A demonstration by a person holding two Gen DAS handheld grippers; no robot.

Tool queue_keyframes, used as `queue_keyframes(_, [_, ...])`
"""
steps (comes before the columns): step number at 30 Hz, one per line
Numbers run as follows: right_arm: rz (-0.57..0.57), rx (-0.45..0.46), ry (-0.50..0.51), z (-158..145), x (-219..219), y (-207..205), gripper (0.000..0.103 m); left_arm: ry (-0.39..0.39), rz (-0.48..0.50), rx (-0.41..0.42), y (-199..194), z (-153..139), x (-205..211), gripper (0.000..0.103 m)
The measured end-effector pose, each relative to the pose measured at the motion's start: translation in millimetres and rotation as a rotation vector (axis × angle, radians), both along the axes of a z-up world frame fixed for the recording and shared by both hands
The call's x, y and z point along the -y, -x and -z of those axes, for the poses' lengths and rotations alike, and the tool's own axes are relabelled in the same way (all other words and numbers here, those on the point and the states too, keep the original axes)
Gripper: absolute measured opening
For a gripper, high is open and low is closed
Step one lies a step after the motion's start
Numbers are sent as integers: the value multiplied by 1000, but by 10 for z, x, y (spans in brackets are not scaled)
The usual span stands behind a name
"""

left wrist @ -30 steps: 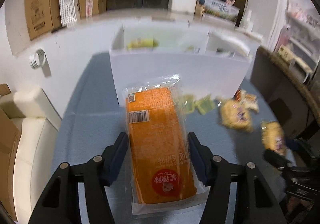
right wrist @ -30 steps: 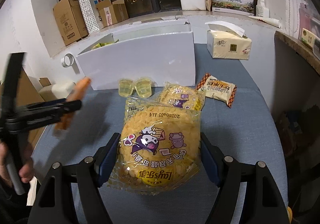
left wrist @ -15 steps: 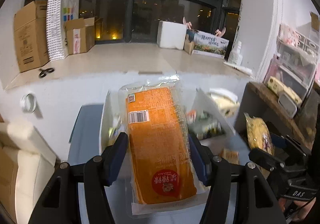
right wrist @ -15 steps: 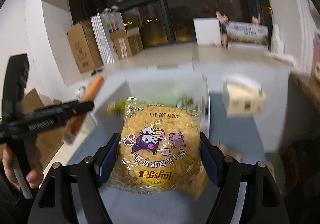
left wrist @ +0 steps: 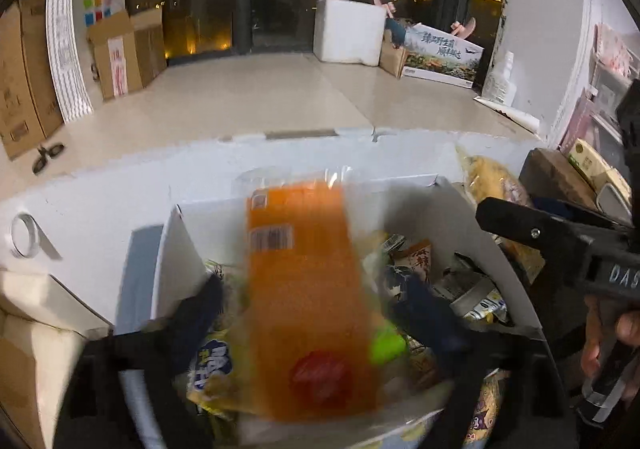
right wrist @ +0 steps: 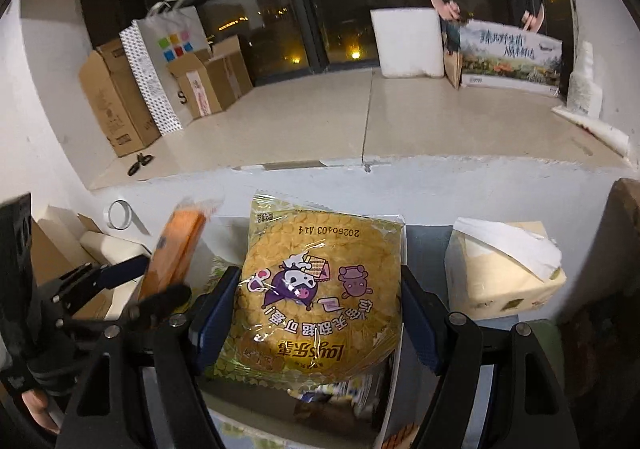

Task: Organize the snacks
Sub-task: 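Lower the orange bread bag and cookie bag into the white box and release, then grasp a jelly cup with the left gripper while the right grasps the second cookie bag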

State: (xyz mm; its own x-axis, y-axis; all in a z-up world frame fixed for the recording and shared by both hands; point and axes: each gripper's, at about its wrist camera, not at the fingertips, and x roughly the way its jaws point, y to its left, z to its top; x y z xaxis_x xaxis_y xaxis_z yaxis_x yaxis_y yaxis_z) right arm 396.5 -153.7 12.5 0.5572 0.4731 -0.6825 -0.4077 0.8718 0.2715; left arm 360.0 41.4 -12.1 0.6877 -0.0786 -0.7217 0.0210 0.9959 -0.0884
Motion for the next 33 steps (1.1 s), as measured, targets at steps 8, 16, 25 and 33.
queue_keyframes(8, [107,-17,-67,60,240,-42,103,-12,-15,1,105,48,-56,103])
queue_keyframes(16, [25,96,-41,-204,159,372,103,-64,1,67,501,-169,10,103])
queue_keyframes(25, [-36,205,-110,-322,482,1360,103,-72,51,120,1438,-192,119,103])
queue_keyframes(33, [49,122,-134,312,893,1997,103,20,41,71,2230,169,201,103])
